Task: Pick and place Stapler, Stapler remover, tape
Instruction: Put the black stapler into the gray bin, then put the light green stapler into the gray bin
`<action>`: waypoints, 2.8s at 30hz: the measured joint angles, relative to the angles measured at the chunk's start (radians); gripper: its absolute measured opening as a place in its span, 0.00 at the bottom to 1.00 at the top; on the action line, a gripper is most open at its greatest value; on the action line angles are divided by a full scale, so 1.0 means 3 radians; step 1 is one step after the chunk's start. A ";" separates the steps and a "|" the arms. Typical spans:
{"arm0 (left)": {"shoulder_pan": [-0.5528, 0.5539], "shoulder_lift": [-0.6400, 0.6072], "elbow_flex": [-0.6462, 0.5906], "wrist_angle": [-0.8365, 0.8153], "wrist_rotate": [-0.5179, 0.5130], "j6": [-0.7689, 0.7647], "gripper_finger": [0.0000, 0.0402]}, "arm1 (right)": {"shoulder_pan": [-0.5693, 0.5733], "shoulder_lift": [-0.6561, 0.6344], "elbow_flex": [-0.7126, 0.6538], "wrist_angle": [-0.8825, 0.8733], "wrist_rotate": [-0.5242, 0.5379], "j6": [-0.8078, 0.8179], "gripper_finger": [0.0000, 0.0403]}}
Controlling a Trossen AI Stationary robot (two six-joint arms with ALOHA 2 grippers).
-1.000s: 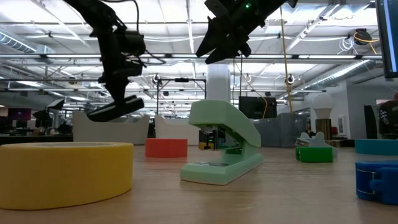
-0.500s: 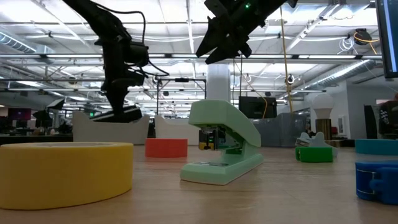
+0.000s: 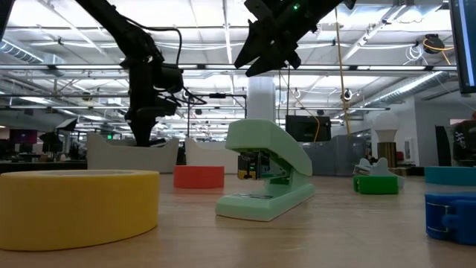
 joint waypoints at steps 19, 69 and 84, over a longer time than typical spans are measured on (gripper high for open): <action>-0.0025 0.0066 0.0000 0.0025 0.0067 0.0081 0.10 | 0.0000 0.0001 0.0000 0.0000 0.0004 -0.0001 0.52; -0.2456 -0.1182 0.0471 0.0273 0.0223 -0.1710 0.34 | -0.0065 -0.1035 -0.0534 -0.0772 0.0011 -0.0616 0.52; -0.3331 -0.0810 0.0325 0.0880 -0.0134 -0.2066 0.34 | -0.0064 -0.2832 -0.1993 0.0090 -0.0882 -0.0387 0.52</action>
